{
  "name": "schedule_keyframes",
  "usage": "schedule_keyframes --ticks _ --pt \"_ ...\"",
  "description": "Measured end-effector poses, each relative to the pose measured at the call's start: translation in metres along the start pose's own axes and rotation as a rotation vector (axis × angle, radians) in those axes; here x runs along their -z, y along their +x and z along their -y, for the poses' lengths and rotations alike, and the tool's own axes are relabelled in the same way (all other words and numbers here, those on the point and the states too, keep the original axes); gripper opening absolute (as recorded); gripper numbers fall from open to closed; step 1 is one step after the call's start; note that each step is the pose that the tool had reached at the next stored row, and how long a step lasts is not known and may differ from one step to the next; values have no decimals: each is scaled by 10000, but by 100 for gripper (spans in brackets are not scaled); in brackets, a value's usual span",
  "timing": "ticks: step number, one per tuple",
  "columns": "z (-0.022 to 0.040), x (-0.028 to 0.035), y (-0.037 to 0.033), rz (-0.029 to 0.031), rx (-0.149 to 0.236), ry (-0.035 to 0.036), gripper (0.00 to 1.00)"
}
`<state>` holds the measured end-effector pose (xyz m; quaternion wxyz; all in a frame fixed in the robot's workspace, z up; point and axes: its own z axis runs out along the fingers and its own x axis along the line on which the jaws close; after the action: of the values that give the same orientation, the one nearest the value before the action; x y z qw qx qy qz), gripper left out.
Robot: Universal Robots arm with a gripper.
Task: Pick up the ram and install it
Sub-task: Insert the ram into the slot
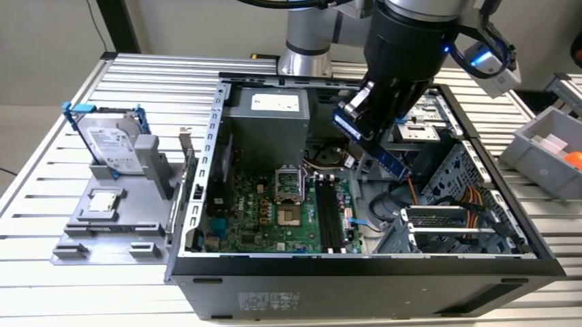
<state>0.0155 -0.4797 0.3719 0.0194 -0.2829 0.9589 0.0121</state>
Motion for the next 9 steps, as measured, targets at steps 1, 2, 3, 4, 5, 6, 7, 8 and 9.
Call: schedule_keyframes --ticks 1,2,3,4,5,6,7,8,9 --pt "0 -2 0 2 -45 1 0" --pt "0 -2 0 1 -91 4 0" --pt "0 -3 0 3 -138 6 0" --pt "0 -3 0 2 -183 8 0" --pt "0 -4 0 3 -228 10 0" --pt "0 -5 0 4 -274 12 0" --pt "0 -5 0 4 -328 15 0" --pt "0 -6 0 5 -389 18 0" --pt "0 -7 0 6 -448 20 0"
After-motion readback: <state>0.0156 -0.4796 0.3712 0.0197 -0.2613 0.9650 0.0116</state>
